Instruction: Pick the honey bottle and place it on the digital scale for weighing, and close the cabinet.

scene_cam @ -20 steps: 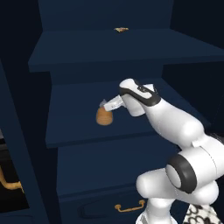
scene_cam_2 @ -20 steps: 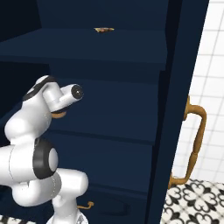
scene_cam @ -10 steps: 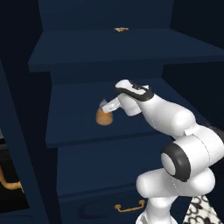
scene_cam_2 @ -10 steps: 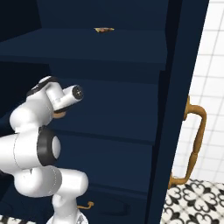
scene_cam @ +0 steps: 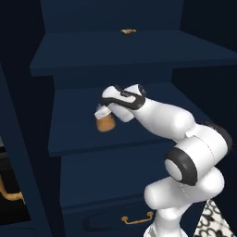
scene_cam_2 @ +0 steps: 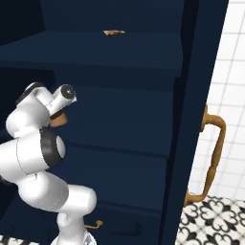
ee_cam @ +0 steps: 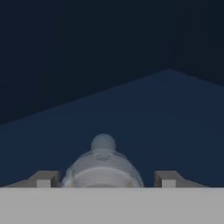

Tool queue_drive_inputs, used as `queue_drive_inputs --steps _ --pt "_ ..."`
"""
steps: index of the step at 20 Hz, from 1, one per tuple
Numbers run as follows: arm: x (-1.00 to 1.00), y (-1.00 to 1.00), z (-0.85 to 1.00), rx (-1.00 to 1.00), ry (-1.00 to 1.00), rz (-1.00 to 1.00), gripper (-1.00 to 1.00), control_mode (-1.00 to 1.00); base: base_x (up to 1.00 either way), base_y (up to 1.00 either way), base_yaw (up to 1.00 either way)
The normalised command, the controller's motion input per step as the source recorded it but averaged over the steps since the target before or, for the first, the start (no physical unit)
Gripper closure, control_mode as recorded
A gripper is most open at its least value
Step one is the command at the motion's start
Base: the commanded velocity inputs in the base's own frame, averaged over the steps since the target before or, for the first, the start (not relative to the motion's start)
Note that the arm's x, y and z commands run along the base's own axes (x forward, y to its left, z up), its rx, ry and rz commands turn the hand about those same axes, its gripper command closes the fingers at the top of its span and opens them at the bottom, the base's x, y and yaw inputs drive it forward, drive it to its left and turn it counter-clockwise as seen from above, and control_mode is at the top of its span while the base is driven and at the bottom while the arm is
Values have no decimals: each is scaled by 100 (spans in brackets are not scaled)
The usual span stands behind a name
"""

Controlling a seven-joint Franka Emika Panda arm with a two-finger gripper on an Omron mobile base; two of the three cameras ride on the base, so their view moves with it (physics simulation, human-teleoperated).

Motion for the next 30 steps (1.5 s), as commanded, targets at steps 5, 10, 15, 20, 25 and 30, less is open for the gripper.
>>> queue_drive_inputs --steps 5,10,15,20,25,30 --pt "2 35 -50 -10 0 0 100 -100 0 0 0" --pt "-7 36 -36 -2 0 0 100 -100 0 0 0" --pt "-26 29 -11 0 -1 0 100 -100 0 0 0" --pt "-64 19 0 0 -15 0 100 -100 0 0 0" --pt "-75 -3 0 0 -16 0 100 -100 0 0 0" --pt "-83 -37 23 5 -1 -8 100 -100 0 0 0"
